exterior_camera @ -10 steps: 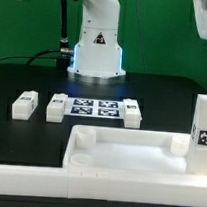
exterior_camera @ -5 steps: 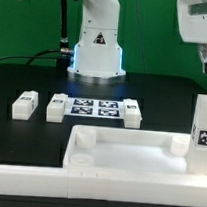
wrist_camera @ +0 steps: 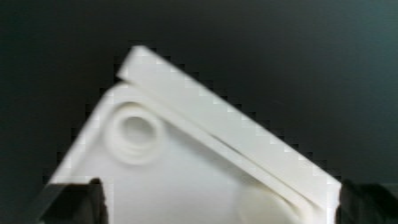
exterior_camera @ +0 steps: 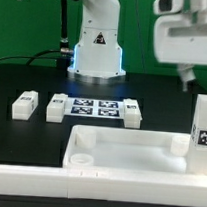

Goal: Assemble desk

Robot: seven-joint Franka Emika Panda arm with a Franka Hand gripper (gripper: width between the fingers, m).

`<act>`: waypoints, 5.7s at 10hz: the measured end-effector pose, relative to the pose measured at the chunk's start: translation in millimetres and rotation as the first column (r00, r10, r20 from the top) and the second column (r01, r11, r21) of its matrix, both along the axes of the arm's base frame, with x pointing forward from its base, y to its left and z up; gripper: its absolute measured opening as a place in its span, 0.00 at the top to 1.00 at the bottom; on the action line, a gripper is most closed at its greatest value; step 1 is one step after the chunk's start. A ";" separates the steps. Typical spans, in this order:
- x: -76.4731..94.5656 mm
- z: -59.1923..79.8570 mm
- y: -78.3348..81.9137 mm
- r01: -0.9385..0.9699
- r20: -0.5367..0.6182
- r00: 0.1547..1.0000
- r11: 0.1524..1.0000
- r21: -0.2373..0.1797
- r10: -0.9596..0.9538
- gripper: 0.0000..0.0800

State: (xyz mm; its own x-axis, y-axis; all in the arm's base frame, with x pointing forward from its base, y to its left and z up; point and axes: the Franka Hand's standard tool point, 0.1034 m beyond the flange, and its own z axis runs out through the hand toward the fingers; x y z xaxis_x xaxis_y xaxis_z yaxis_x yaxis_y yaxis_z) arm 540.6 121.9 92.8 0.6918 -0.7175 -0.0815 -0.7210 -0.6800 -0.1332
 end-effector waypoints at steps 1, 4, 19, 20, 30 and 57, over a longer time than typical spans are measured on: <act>-8.5 -6.9 -3.4 -0.067 -0.008 0.998 0.998 -0.018 0.067 0.19; -10.8 -10.0 -6.0 -0.250 0.010 0.968 0.967 -0.045 0.251 0.19; -100.8 -49.8 -76.3 -0.497 -0.445 0.619 0.761 0.417 0.647 0.19; -104.6 -49.9 -77.1 -0.468 -0.481 0.583 0.755 0.460 0.655 0.19; -119.3 -80.1 -72.9 -0.390 -0.573 0.504 0.762 0.517 0.646 0.22; 56.9 54.1 -161.6 -0.545 0.092 0.821 0.821 -0.167 0.564 0.64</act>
Offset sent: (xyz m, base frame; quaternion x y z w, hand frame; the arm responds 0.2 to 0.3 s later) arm 0.0000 0.0000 0.0000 0.0000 0.0000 -0.1938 0.9810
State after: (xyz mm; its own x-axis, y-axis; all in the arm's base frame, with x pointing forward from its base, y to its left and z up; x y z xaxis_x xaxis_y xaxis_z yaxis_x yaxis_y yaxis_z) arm 597.5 -39.7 146.9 0.9730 -0.2065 0.1031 -0.1984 -0.9765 -0.0835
